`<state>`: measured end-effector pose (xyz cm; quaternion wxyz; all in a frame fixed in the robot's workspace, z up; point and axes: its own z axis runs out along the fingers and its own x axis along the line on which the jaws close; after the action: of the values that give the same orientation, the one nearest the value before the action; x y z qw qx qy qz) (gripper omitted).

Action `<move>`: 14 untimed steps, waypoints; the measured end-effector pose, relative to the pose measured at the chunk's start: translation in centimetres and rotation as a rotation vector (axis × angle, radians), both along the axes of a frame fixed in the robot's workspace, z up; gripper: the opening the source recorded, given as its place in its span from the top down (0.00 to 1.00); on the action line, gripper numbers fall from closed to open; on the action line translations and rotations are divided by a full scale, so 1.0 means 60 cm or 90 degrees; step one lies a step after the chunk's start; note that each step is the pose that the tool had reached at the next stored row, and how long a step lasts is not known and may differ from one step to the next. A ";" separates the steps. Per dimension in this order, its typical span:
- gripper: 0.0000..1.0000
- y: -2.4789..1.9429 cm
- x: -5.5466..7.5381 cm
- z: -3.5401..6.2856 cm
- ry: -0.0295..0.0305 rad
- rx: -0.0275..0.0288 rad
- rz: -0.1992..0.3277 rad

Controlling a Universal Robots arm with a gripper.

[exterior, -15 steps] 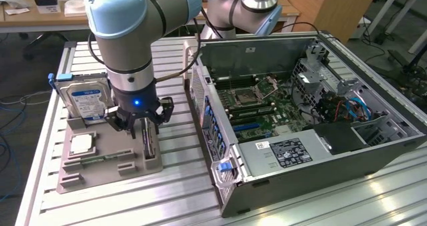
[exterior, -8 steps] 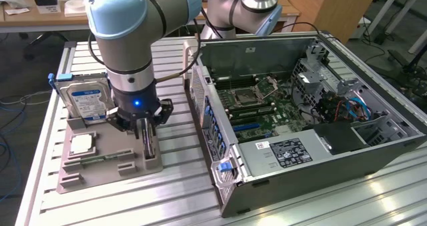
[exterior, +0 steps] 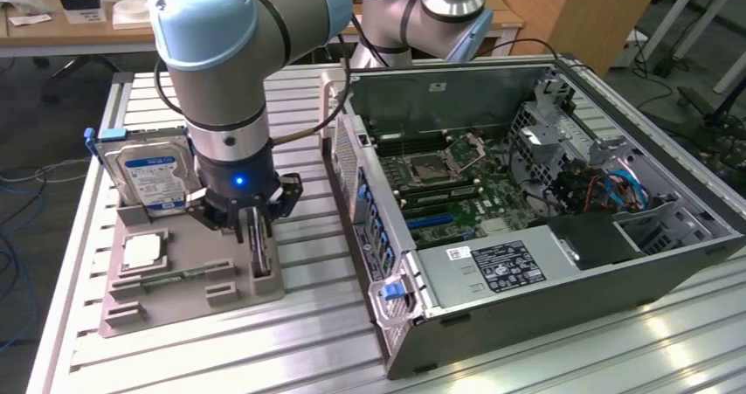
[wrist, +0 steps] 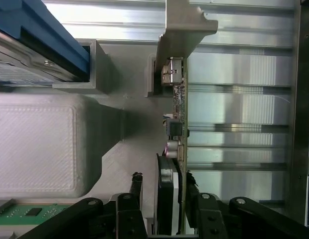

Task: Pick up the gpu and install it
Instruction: 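Pick up the gpu and move the gpu toward the slot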

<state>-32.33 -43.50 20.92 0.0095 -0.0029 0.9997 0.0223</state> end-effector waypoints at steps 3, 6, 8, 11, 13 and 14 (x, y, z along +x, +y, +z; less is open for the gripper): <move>0.57 0.0000 0.000 0.000 0.0000 -0.0002 0.000; 0.64 0.0002 0.001 -0.001 -0.0002 -0.0001 0.000; 0.65 0.0000 0.002 -0.001 -0.0001 -0.0004 0.000; 0.72 0.0000 0.003 -0.001 0.0000 -0.0004 0.000; 0.72 0.0001 0.003 -0.001 0.0000 -0.0004 0.000; 0.72 0.0001 0.003 -0.001 0.0000 -0.0004 0.000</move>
<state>-32.13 -43.49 20.86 0.0095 -0.0029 0.9997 0.0221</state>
